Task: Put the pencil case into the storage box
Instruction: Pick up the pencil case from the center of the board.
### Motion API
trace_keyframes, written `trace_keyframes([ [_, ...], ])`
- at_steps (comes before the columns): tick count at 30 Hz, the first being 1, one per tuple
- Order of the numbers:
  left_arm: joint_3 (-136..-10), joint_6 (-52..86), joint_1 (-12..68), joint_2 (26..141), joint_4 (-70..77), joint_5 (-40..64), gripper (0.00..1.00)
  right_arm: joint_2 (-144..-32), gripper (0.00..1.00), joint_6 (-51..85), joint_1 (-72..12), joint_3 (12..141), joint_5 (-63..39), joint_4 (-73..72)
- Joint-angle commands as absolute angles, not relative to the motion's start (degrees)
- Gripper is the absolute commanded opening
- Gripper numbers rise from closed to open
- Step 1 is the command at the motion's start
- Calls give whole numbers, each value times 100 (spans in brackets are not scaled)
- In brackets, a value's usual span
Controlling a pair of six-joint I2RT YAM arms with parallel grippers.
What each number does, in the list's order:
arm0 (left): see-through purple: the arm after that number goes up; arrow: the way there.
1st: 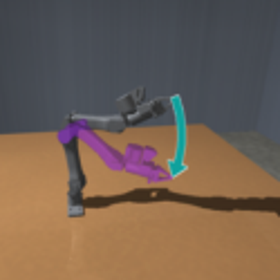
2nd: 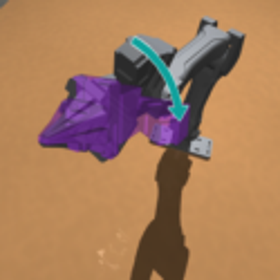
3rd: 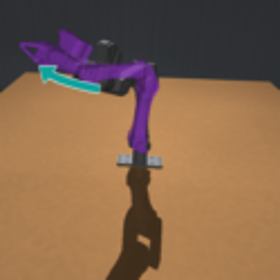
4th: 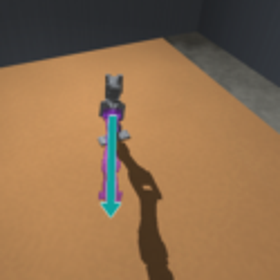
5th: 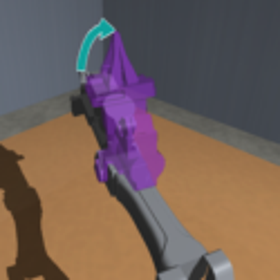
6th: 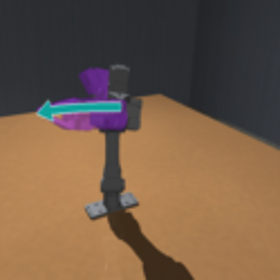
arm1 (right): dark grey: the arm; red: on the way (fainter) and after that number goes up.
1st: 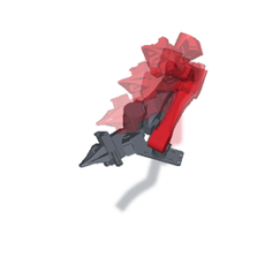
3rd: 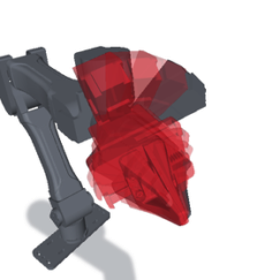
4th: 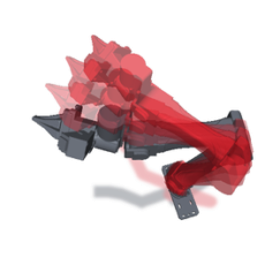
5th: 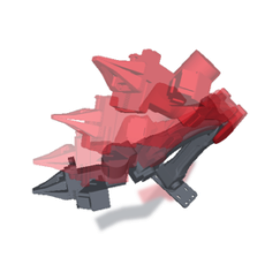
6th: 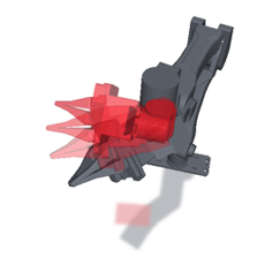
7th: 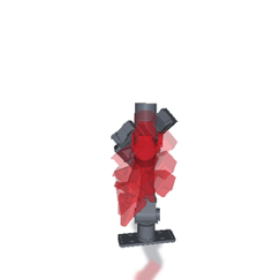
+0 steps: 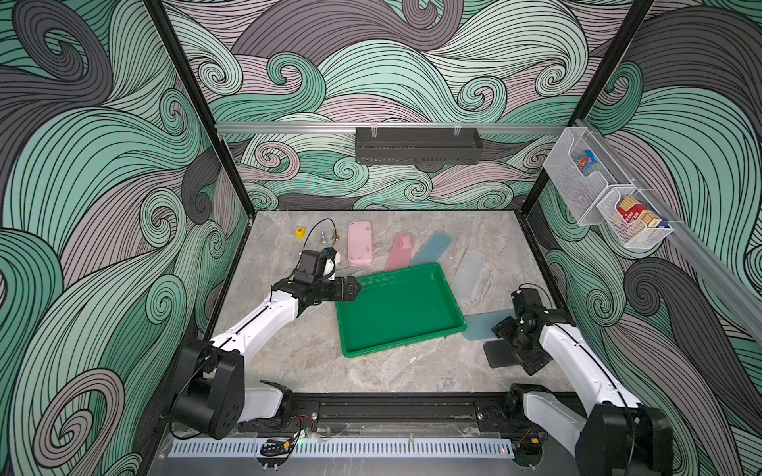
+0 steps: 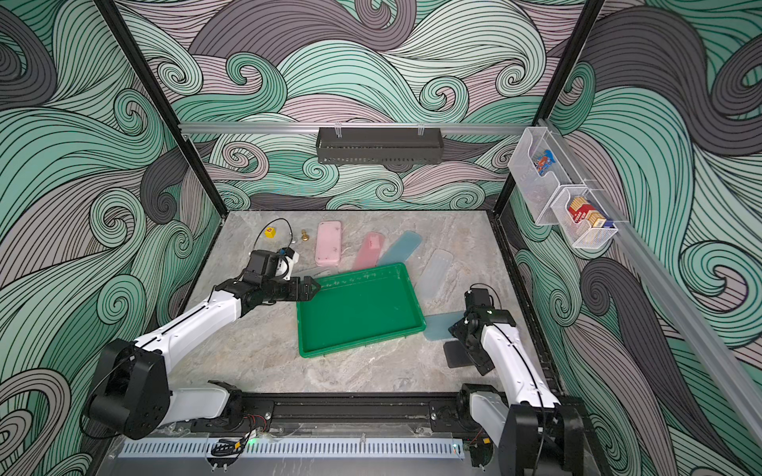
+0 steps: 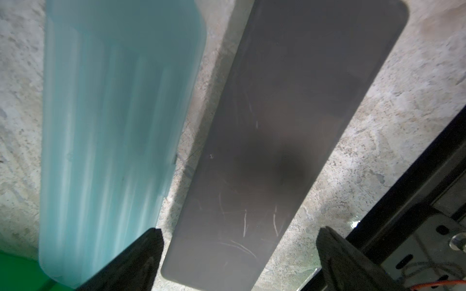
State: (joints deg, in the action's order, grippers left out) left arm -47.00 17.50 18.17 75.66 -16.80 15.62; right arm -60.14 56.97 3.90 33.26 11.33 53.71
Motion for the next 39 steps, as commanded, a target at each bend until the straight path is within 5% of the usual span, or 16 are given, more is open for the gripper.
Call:
trace_keyframes([
  [1,-4720,1734,1863,7572,-1788,1512,99,-6233,99,5572,444,3240,974,5088],
  [21,-4720,1678,1863,7550,-1889,1327,99,-7993,97,3605,633,3775,487,3324],
  [31,-4719,1636,1863,7577,-1968,1081,99,-9597,99,2269,729,5003,348,3292],
  [39,-4649,1635,1864,7460,-1986,818,99,-9829,94,2016,1026,5343,-17,3318],
])
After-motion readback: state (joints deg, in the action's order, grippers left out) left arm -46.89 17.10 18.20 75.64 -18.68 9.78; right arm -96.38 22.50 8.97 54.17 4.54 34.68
